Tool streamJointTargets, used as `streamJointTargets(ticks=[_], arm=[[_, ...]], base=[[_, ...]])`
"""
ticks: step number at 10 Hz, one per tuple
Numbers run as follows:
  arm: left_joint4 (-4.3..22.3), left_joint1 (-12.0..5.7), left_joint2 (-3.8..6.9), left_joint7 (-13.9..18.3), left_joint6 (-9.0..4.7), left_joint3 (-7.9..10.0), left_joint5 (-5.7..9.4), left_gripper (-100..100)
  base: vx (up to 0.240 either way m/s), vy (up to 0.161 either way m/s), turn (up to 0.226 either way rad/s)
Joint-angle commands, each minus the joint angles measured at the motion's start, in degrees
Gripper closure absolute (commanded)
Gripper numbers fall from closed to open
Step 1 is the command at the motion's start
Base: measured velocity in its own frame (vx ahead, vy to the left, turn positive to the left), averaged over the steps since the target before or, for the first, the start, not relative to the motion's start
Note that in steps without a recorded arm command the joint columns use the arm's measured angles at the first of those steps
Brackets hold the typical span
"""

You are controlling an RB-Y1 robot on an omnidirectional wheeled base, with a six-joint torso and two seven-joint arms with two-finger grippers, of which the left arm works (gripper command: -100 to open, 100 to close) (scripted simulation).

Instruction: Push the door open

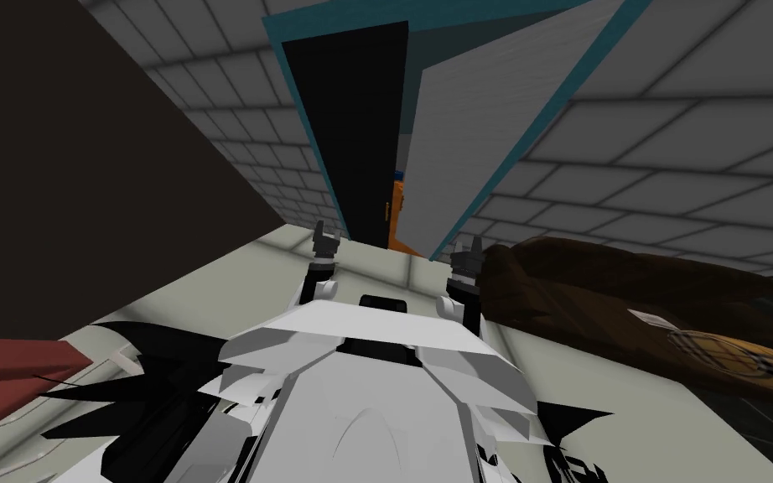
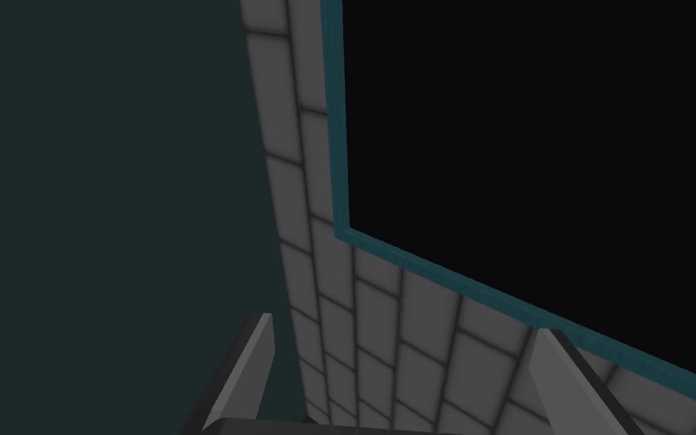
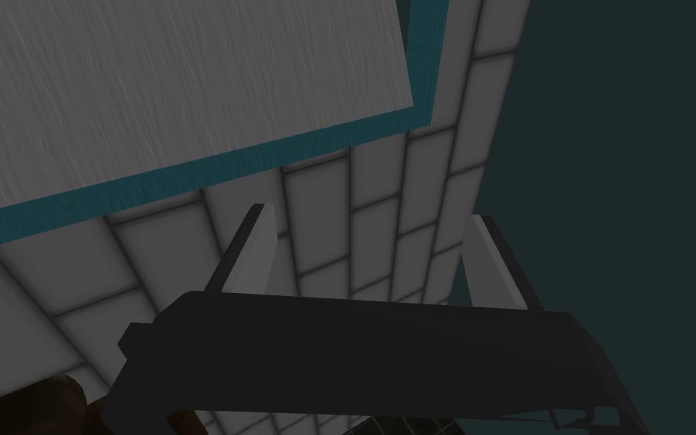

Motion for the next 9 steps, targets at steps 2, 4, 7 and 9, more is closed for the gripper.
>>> streamJointTargets(ticks=[2, 4, 7, 9], arm=[[2.58, -1.08, 0.30, 1.71, -0.76, -0.07, 1.35, -100], [4.80, -1.87, 0.55, 3.19, -1.51, -0.09, 2.52, -100], [8.21, -3.07, 0.91, 5.45, -2.68, -0.12, 4.34, -100], [10.63, -3.93, 1.10, 7.06, -3.50, -0.15, 5.62, -100]], base=[[0.081, 0.013, -0.090], [0.079, 0.025, -0.099], [0.105, 0.024, -0.109], [0.092, 0.024, -0.106]])
